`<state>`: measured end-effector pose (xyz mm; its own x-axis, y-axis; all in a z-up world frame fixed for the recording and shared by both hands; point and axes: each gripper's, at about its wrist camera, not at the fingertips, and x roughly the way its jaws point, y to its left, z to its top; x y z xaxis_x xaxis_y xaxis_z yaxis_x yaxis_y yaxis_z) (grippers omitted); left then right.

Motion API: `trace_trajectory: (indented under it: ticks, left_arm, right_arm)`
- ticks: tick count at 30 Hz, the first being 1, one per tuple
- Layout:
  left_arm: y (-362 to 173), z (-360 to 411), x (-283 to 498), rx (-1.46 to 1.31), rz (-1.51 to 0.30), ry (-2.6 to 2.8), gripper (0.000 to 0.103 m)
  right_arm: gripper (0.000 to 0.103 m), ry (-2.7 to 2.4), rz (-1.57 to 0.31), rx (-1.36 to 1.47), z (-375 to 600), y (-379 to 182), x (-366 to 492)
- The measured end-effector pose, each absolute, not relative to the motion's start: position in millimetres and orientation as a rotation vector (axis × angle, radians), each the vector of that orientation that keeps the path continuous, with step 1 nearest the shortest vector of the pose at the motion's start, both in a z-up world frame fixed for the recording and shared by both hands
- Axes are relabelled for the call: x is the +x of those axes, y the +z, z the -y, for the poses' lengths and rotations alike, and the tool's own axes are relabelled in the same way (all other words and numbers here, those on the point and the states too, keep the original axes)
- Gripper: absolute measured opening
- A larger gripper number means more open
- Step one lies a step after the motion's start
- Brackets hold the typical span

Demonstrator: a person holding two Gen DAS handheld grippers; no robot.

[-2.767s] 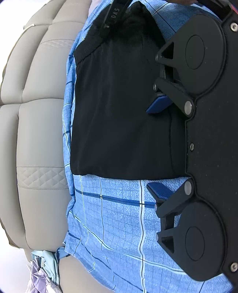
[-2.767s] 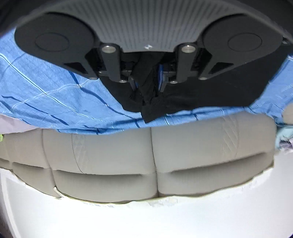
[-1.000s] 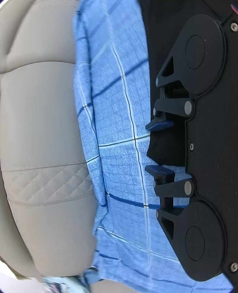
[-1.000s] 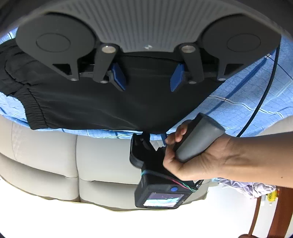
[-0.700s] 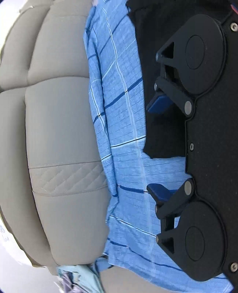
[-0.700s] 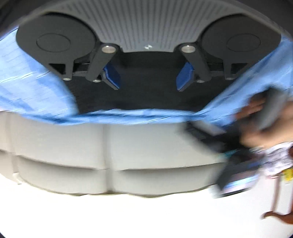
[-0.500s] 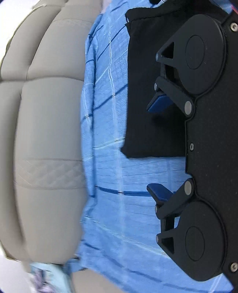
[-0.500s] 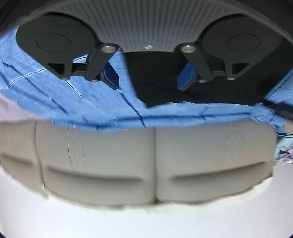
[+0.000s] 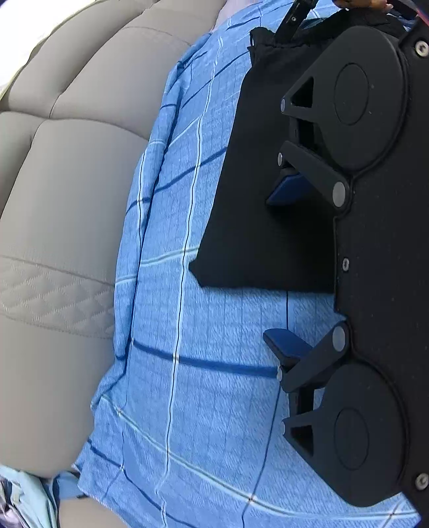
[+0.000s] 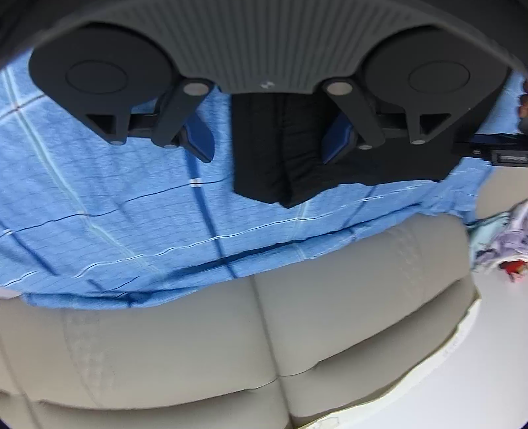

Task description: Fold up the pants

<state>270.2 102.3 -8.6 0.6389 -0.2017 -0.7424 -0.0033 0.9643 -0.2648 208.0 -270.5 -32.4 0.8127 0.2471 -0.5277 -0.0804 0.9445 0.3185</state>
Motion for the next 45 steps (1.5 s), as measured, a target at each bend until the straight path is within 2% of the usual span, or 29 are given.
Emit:
trace_trajectory:
  ticks: [4, 10, 13, 15, 17, 19, 23, 24, 25, 29, 31, 32, 33, 34, 36, 37, 38, 39, 42, 43, 45]
  left_arm:
    - [-11, -98, 277, -0.239, -0.869, -0.121, 0.081]
    - [-12, -96, 289, -0.256, -0.866, -0.113, 0.081]
    - [-11, -89, 290, -0.232, -0.861, -0.135, 0.081]
    - [-9, -86, 288, -0.224, -0.861, -0.165, 0.081]
    - [-9, -84, 285, -0.213, -0.861, -0.19, 0.081]
    - [-9, -83, 283, -0.202, -0.859, -0.199, 0.081]
    - [-9, -86, 283, -0.227, -0.863, -0.2, 0.082]
    - [-9, -86, 283, -0.232, -0.864, -0.202, 0.083]
    - [-9, -86, 283, -0.234, -0.864, -0.205, 0.084]
    - [-12, -78, 285, -0.19, -0.854, -0.214, 0.09]
    - [-12, -72, 286, -0.165, -0.851, -0.208, 0.091]
    - [-12, -71, 286, -0.164, -0.848, -0.206, 0.091]
    - [-12, -70, 286, -0.168, -0.845, -0.207, 0.09]
    - [-12, -70, 286, -0.172, -0.844, -0.206, 0.088]
    - [-11, -72, 287, -0.186, -0.843, -0.205, 0.079]
    - [-10, -74, 287, -0.195, -0.845, -0.2, 0.075]
    - [-9, -76, 286, -0.204, -0.847, -0.19, 0.067]
    - [-9, -79, 285, -0.214, -0.845, -0.177, 0.051]
    - [-6, -88, 277, -0.234, -0.815, -0.138, 0.024]
    - [-3, -87, 273, -0.212, -0.789, -0.104, 0.018]
    - [3, -78, 266, -0.131, -0.739, -0.069, 0.015]
  right_arm:
    - [0.075, 0.235, -0.607, 0.295, 270, -33, 209]
    - [0.076, 0.247, -0.616, 0.239, 264, -33, 220]
    - [0.07, 0.267, -0.619, 0.217, 260, -33, 225]
    - [0.058, 0.277, -0.621, 0.244, 263, -33, 223]
    - [0.052, 0.285, -0.632, 0.282, 266, -31, 219]
    - [0.05, 0.289, -0.631, 0.264, 265, -30, 216]
    - [0.051, 0.237, -0.624, 0.258, 263, -29, 214]
    - [0.055, 0.216, -0.619, 0.256, 262, -30, 213]
    - [0.063, 0.191, -0.613, 0.24, 260, -30, 213]
    - [0.068, 0.188, -0.616, 0.218, 256, -32, 221]
    - [0.068, 0.199, -0.622, 0.264, 262, -33, 225]
    - [0.065, 0.2, -0.621, 0.286, 266, -34, 224]
    - [0.057, 0.204, -0.621, 0.294, 265, -34, 224]
    - [0.056, 0.207, -0.623, 0.289, 263, -34, 224]
    - [0.045, 0.221, -0.631, 0.284, 260, -32, 222]
    - [0.043, 0.226, -0.634, 0.306, 261, -32, 221]
    - [0.04, 0.227, -0.633, 0.327, 261, -32, 220]
    - [0.038, 0.223, -0.626, 0.338, 260, -32, 218]
    - [0.034, 0.201, -0.604, 0.316, 253, -29, 215]
    - [0.033, 0.199, -0.592, 0.307, 250, -27, 214]
    - [0.03, 0.203, -0.573, 0.289, 242, -21, 214]
